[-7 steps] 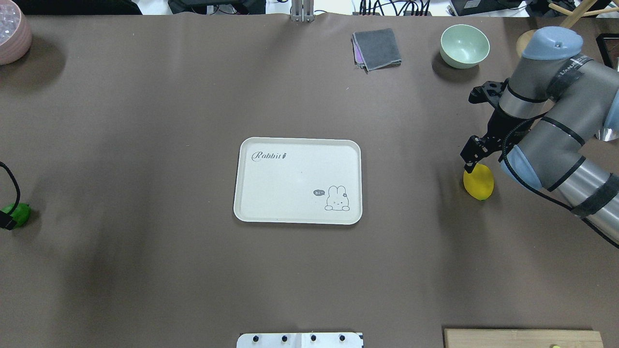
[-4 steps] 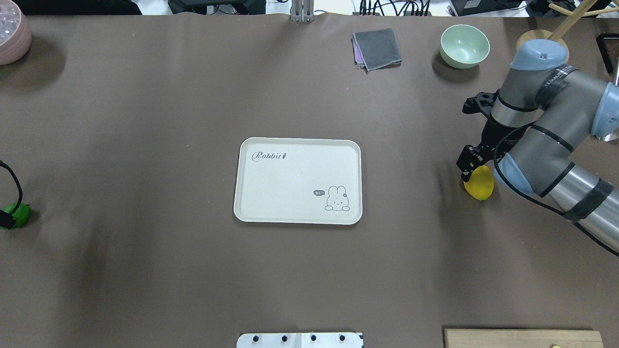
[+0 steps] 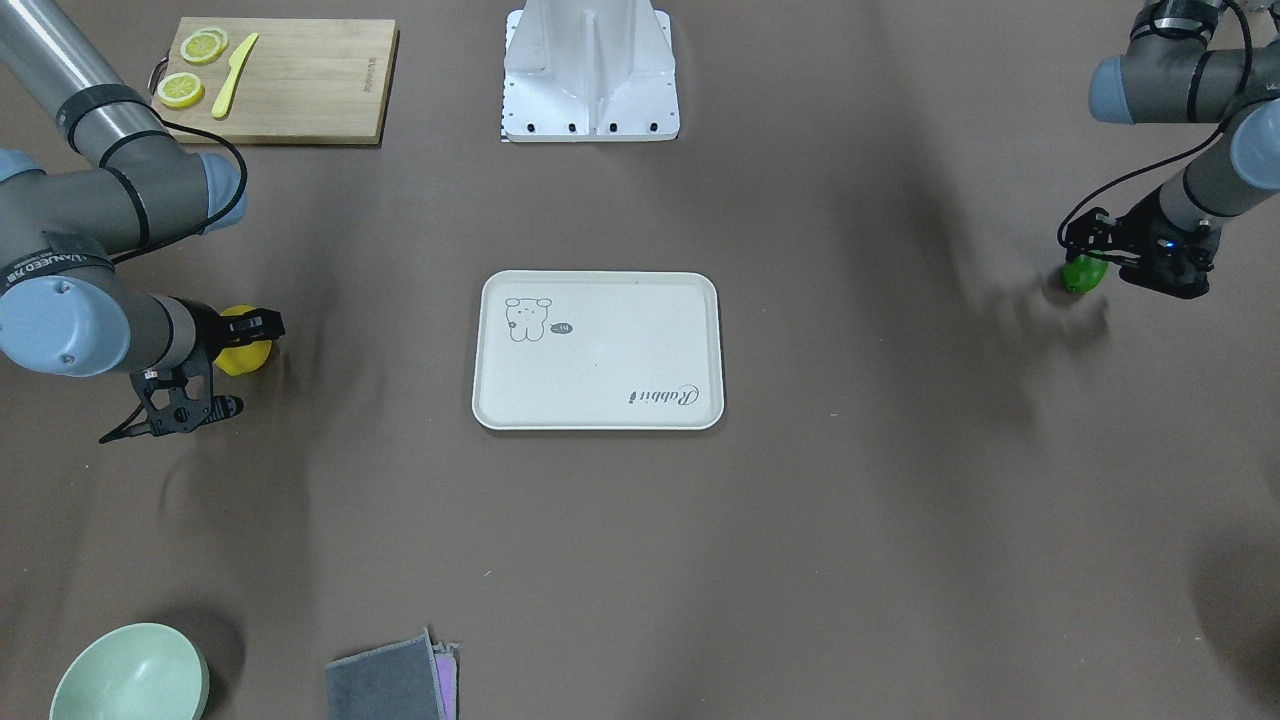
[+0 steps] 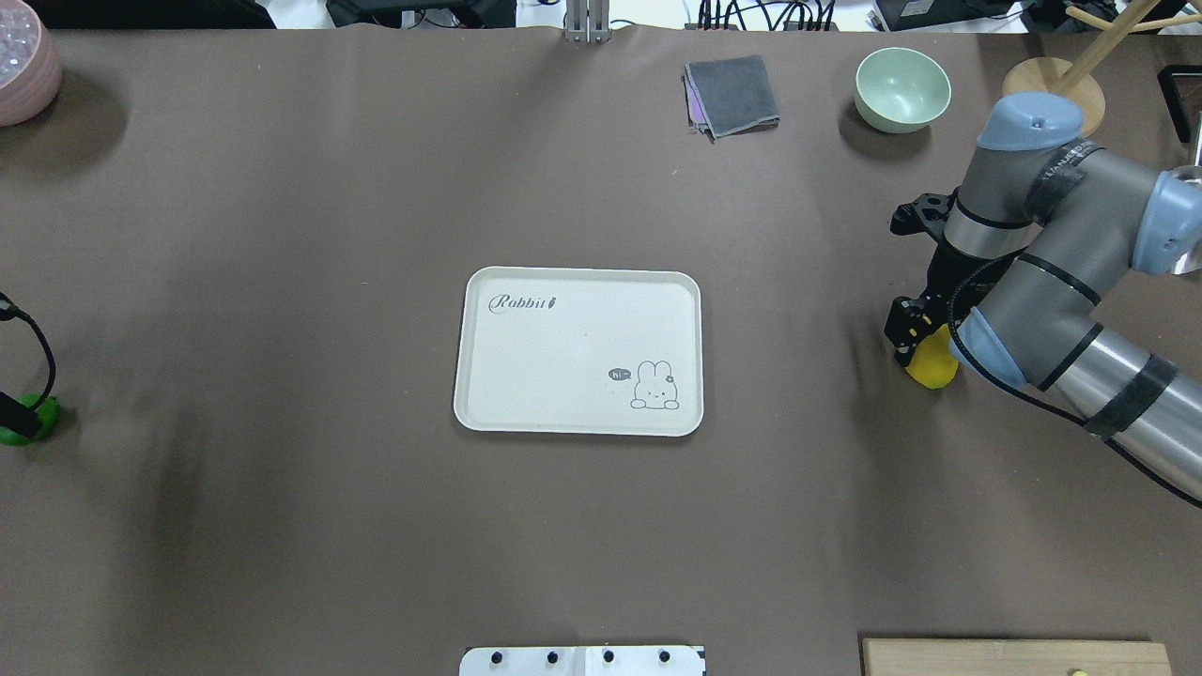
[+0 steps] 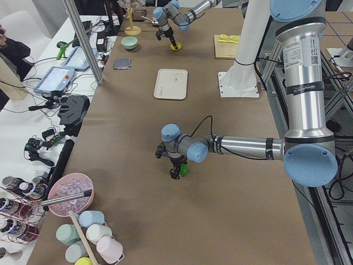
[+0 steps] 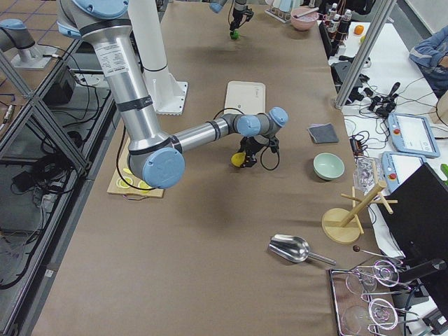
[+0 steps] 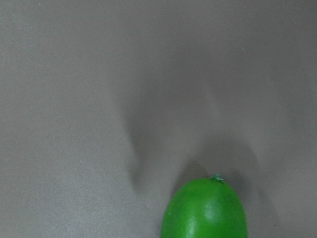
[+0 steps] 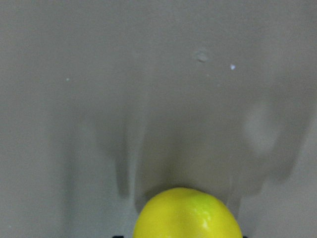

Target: Place all lemons on tray

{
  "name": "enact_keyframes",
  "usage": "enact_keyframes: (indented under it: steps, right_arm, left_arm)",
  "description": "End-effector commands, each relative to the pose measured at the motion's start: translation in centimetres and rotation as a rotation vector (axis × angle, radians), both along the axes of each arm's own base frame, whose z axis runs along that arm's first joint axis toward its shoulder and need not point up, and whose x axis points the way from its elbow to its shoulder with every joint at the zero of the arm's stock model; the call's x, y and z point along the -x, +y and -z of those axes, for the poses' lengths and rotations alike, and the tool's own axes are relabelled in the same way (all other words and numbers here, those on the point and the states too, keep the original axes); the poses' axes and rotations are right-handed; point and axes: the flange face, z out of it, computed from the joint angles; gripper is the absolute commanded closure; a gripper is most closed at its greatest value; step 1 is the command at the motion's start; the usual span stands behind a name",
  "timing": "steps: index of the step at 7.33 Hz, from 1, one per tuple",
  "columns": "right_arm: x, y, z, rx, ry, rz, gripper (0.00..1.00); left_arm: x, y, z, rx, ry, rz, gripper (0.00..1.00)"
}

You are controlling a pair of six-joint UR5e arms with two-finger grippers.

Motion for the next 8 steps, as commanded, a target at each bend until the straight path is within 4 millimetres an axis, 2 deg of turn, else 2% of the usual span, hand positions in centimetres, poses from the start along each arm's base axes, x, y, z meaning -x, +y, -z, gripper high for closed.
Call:
enact_keyframes:
  steps: [1,2,4,5,6,7,8]
  right_arm:
    - [-0.2,-0.1,0.4,-0.001,-0.009,-0.002,0.89]
    - [0.4,-1.3,3.4,-0.035,-0.043,-0.008,0.89]
    - [2.5,-4.1,13.3,-0.157,-0.141,-0.009,0.89]
    - [3.2,-4.9,17.0,-0.190,-0.175,-0.010,0.89]
    - [4.6,-4.6,18.8,-0.117,-0.173,-0.054,0.89]
    - [6.8,-3.3,20.1,-0.018,-0.158,-0.096,0.88]
    - [8.7,-2.7,21.0,0.008,-0.162,-0.080,0.88]
  left_arm:
    - [-0.2,-0.3,-0.1,0.004,0.001,0.001,0.02]
    - [-0.3,-0.4,-0.3,0.007,-0.002,0.001,0.02]
    - [-0.8,-1.1,-0.3,0.009,0.000,0.004,0.02]
    - [-0.8,-1.2,-0.4,0.012,-0.001,0.005,0.02]
    - [-0.8,-1.2,-0.3,0.011,-0.001,0.005,0.02]
    - [-0.8,-1.2,-0.4,0.013,0.000,0.005,0.02]
    - [-0.8,-1.1,-0.3,0.014,0.003,0.005,0.03]
